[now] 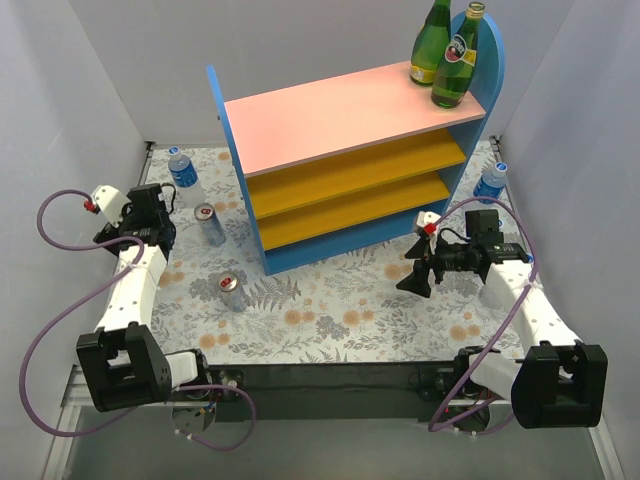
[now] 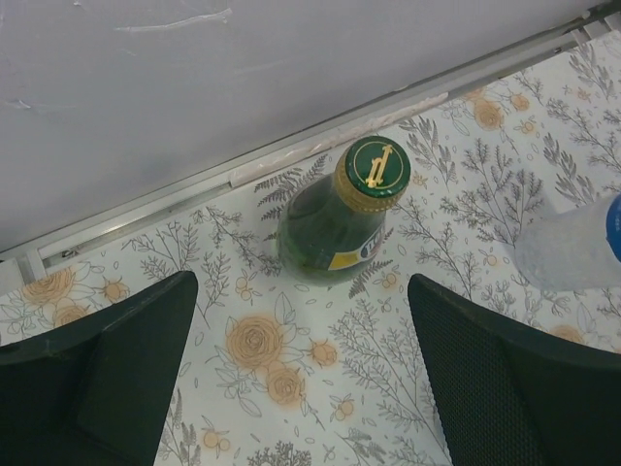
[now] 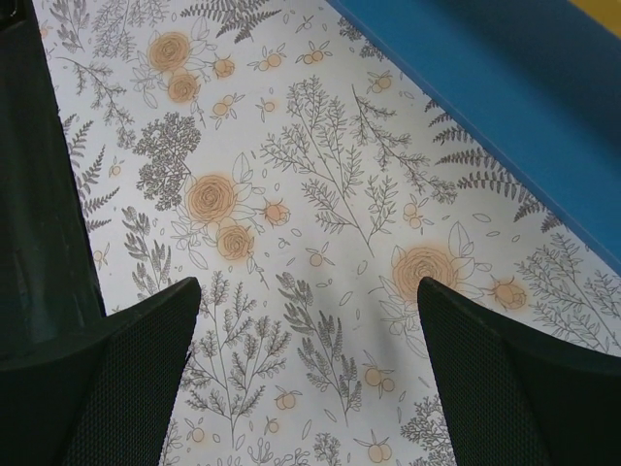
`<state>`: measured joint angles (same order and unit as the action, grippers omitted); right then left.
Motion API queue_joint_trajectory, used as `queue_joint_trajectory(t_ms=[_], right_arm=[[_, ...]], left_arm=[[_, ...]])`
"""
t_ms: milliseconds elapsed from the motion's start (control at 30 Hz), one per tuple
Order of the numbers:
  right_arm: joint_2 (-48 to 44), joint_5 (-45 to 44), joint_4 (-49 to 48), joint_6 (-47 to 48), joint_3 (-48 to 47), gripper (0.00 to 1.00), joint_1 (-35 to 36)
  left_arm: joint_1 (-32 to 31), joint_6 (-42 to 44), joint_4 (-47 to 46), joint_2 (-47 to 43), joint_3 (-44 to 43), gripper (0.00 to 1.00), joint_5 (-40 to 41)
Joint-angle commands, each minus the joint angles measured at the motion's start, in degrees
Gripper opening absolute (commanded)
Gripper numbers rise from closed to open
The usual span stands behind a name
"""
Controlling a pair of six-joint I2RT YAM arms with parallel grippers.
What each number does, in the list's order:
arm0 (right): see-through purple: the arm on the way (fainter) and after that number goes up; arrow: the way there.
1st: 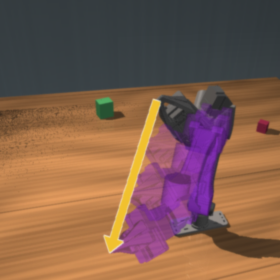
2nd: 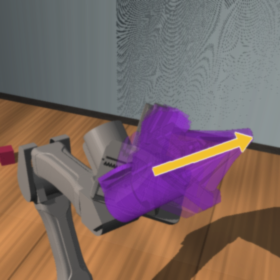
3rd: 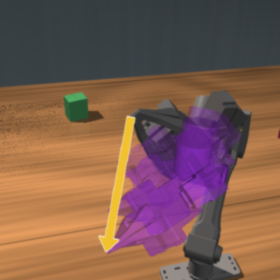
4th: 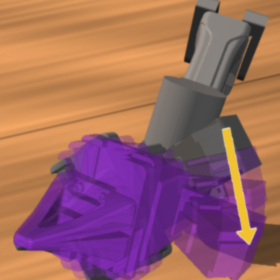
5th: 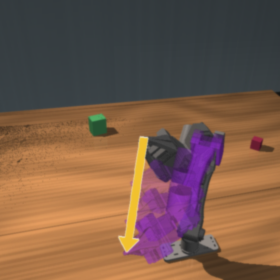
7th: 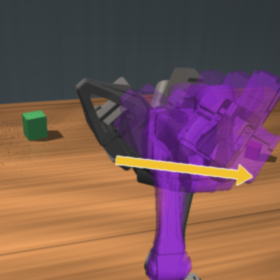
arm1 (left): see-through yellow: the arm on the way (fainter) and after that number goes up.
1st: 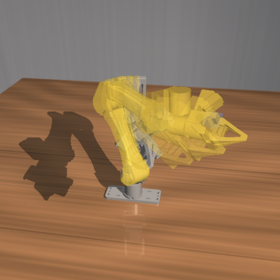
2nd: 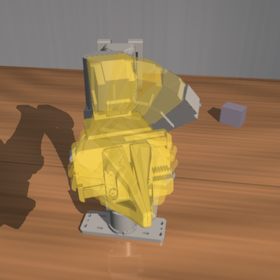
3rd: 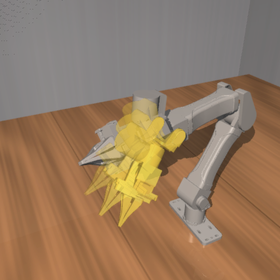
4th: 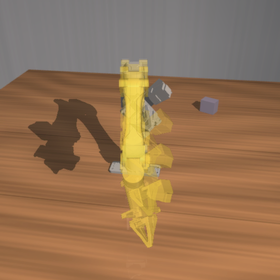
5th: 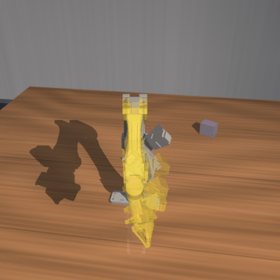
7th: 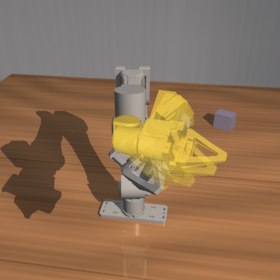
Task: Place and organize the beverage onto the shelf
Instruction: Pick up the drink from the center of the board.
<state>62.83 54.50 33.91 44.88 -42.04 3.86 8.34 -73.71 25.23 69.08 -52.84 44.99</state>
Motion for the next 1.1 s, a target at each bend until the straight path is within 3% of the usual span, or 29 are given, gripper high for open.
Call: queue_joint_trajectory(t_ms=[0, 533, 933, 1067], right_arm=[[1.5, 2.89, 0.01, -0.41, -4.27, 0.98, -0.25], [1.07, 1.57, 0.37, 0.38, -3.75, 0.98, -1.05], [-0.16, 1.4, 0.37, 0.03, -4.1, 0.98, -1.31], [-0.34, 1.49, 0.37, -0.15, -3.93, 0.98, -1.57]], left_arm=[[1.07, 1.11, -5.63, 1.49, -0.33, 0.89, 2.38], [5.55, 7.88, -19.86, 11.87, -3.76, 0.79, -0.52], [5.64, 11.22, -23.3, 15.82, -3.68, 0.72, 0.18], [5.64, 11.66, -24.27, 15.82, -3.32, 0.65, -0.61]])
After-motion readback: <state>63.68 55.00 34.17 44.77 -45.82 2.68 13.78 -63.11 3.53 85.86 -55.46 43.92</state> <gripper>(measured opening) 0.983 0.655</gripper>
